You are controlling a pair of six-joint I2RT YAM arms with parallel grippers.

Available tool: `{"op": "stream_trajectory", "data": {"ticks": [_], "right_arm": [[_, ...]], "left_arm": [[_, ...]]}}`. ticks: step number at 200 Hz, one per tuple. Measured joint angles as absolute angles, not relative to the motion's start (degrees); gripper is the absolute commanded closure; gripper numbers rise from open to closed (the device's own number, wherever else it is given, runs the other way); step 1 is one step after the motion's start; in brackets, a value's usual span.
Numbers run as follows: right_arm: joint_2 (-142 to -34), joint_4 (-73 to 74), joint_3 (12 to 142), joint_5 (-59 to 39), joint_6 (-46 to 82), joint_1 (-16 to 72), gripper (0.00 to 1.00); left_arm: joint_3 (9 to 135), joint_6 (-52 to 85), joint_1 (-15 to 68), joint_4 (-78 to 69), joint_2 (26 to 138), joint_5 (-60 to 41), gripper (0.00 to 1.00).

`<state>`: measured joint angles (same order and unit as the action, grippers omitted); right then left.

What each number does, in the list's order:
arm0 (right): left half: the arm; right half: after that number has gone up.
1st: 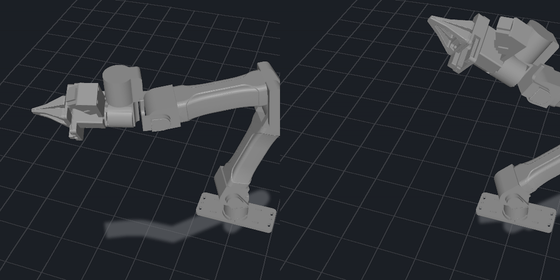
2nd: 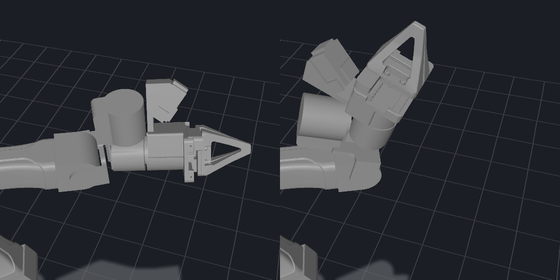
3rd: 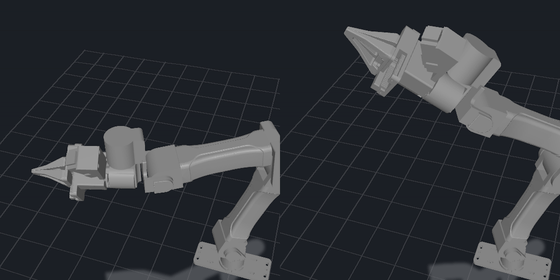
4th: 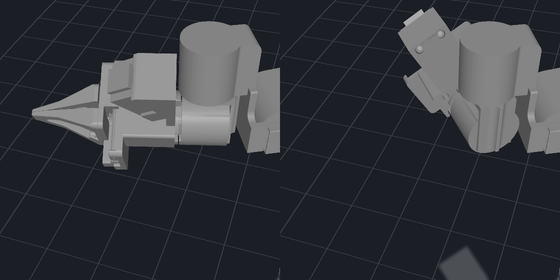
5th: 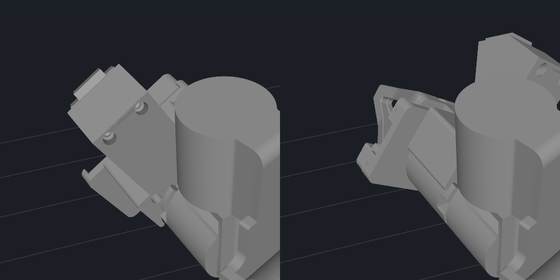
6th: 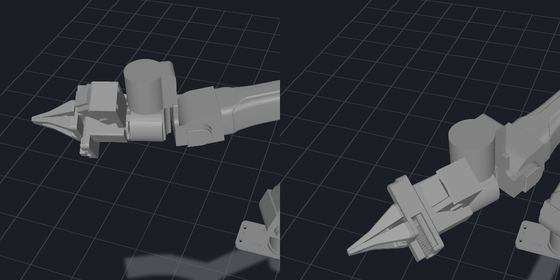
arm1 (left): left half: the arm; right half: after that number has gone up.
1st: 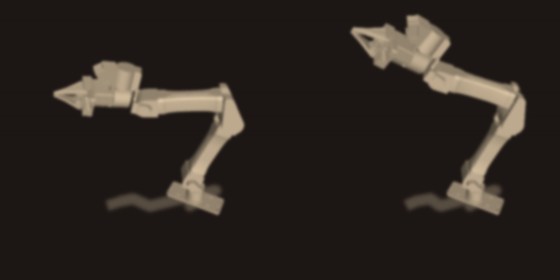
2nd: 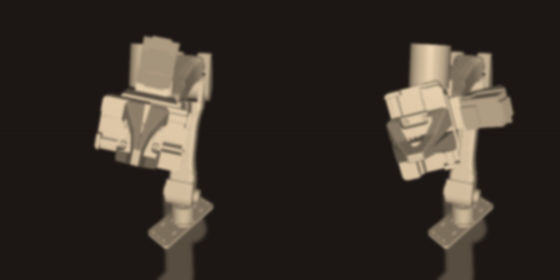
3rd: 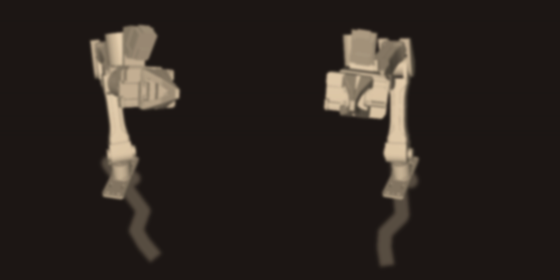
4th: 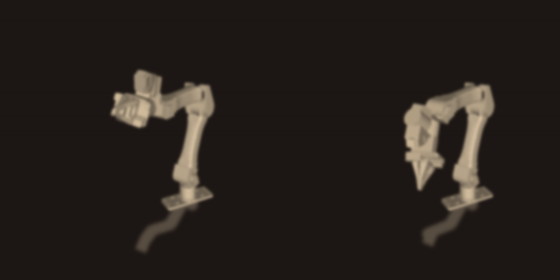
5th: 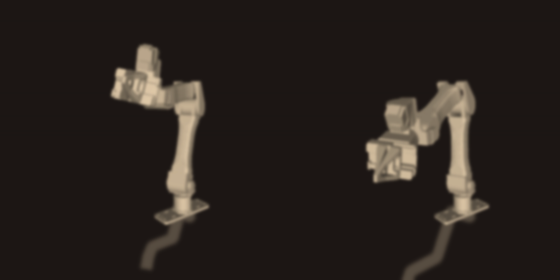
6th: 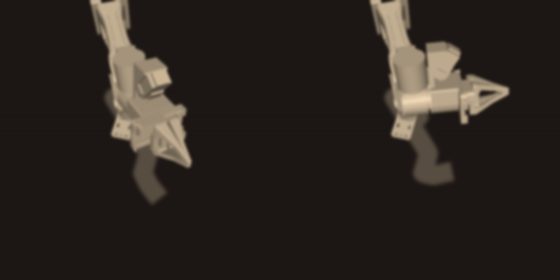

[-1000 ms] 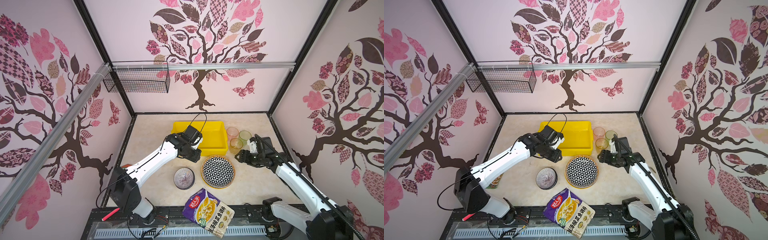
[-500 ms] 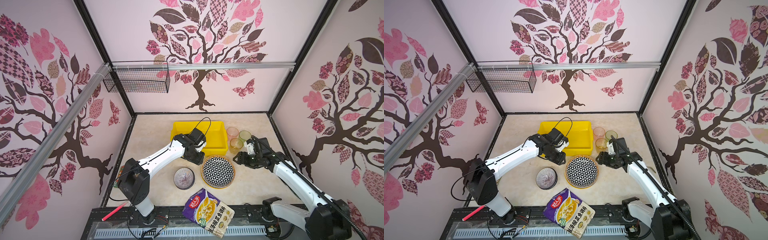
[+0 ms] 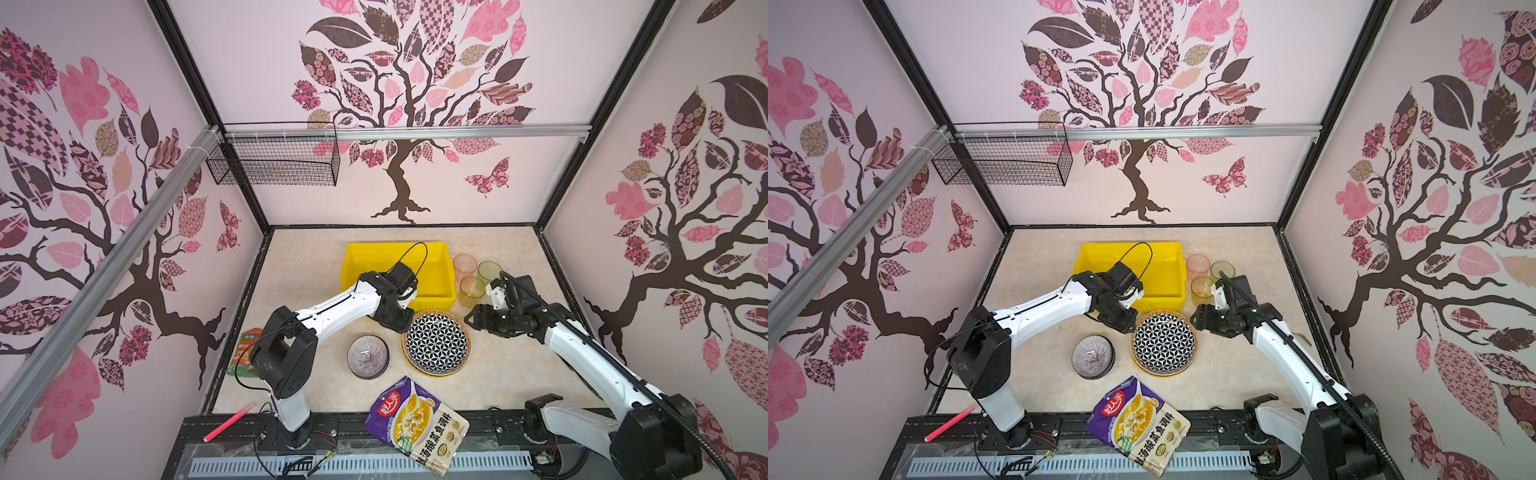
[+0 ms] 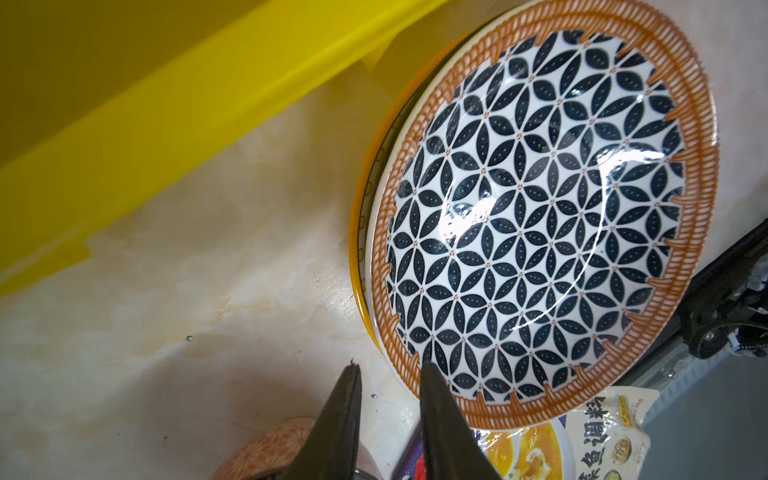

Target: Place the mixed dishes into the plastic bin

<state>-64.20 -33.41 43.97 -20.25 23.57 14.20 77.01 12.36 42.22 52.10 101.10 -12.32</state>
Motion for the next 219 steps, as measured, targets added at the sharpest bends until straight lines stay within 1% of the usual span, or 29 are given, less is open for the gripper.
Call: {"op": "stream_trajectory", "data": {"ticks": [85, 133, 219], "right_arm": [[-66.0, -32.5, 42.6, -20.3, 23.6, 14.6, 0.28], [-66.1, -31.9, 41.6, -20.3, 23.6, 15.0, 0.28], [-66.4, -31.3, 41.5, -20.2, 23.6, 15.5, 0.31]], "left_arm": [[76.9, 13.5, 42.7, 51.3, 104.1, -12.3, 0.80], [76.8, 14.1, 42.8, 50.5, 105.5, -12.5, 0.88], [76.8, 15.2, 42.7, 50.1, 105.3, -12.1, 0.89]]}}
